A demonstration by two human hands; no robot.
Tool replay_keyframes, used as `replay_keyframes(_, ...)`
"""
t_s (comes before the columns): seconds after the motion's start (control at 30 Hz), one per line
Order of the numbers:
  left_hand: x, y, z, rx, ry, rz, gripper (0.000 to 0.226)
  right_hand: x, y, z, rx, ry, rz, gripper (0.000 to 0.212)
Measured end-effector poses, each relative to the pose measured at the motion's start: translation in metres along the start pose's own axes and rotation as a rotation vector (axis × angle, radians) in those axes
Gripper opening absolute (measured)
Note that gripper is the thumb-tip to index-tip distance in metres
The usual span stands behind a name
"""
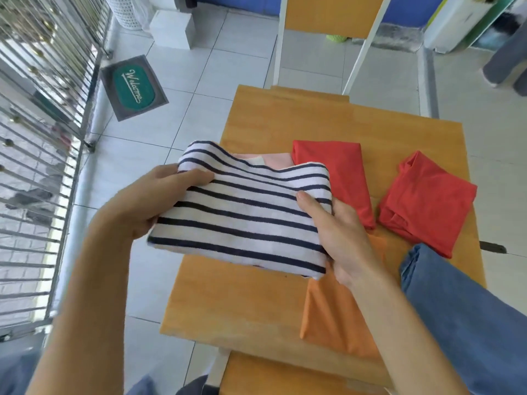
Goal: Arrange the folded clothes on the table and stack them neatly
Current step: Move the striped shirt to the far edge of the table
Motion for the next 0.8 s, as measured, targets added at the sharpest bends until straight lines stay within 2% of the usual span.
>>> replay_keyframes(0.07,-0.023,0.007,-0.006,0.031,-0.019,0.036,0.046,0.021,-0.004,0.004,0.043,0.025,0.004,0.014)
replay_keyframes(0.13,-0.044,0.014,-0.008,0.016,-0.031,0.048,0.039,0.044,-0.006,0.011,0.078,0.064,0.014,0.018)
replay_keyframes(0.23,-0.081,0.036,0.003,-0.175,-0.118,0.025,0.015,0.073,-0.004,0.036,0.109,0.122,0.054,0.023)
replay_keyframes(0.3,-0.105,0.036,0.025,-0.177,-0.180,-0.020,0.018,0.081,0.003,0.067,0.075,0.139,0.055,0.025)
replay_keyframes(0.37,-0.121,0.023,0.062,-0.091,-0.208,-0.053,0.038,0.075,0.015,0.107,-0.011,0.136,0.051,0.025)
replay_keyframes(0.43,-0.123,0.018,0.108,-0.124,-0.198,-0.060,0.046,0.063,0.024,0.149,-0.081,0.152,0.012,0.022)
replay_keyframes(0.6,-0.104,0.000,0.214,-0.184,-0.157,-0.076,0.039,0.013,0.045,0.240,-0.161,0.119,-0.122,0.019)
replay_keyframes(0.73,-0.088,-0.004,0.268,-0.200,-0.085,-0.061,0.034,-0.005,0.052,0.286,-0.157,0.104,-0.190,0.008)
replay_keyframes(0.8,-0.096,-0.003,0.289,-0.203,-0.099,-0.071,0.024,-0.009,0.053,0.308,-0.163,0.098,-0.201,0.007)
Point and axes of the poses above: each hand's wrist, its own z-axis towards the middle knuckle, its own y-axis out of the back of the hand, x = y × z, the point moved 10 cm from there along z, towards the middle knuckle, and after that the axes turned 7 degrees about y, right-handed, at the moved point
